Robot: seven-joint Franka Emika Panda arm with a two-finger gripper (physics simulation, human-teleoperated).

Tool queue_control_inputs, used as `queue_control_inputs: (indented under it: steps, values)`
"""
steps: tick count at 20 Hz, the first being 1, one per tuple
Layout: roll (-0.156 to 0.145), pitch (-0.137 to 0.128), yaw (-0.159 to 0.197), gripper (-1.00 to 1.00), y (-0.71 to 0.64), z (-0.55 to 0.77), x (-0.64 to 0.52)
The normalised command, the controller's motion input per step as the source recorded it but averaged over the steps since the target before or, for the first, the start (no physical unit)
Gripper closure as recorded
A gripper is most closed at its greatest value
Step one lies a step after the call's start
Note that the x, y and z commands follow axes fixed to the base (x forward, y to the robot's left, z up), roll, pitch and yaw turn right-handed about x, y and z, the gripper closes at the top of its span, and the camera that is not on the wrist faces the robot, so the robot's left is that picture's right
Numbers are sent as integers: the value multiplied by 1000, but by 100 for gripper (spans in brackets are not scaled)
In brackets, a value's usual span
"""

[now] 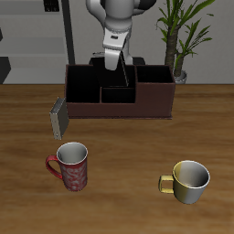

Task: Place the black book into the back desk caddy's front compartment

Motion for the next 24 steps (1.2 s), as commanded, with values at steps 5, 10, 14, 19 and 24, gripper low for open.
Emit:
queue_control_inputs:
  steps: [5,10,14,19,24]
  values:
    - [-13,28,-29,100,-58,-105,105]
    - [-5,39,-9,100,-8,-228,68]
    - [4,51,15,100,50,-304,104]
    - [-10,29,8,100,-21,-178,82]
    - [17,56,6,100,38,-245,64]
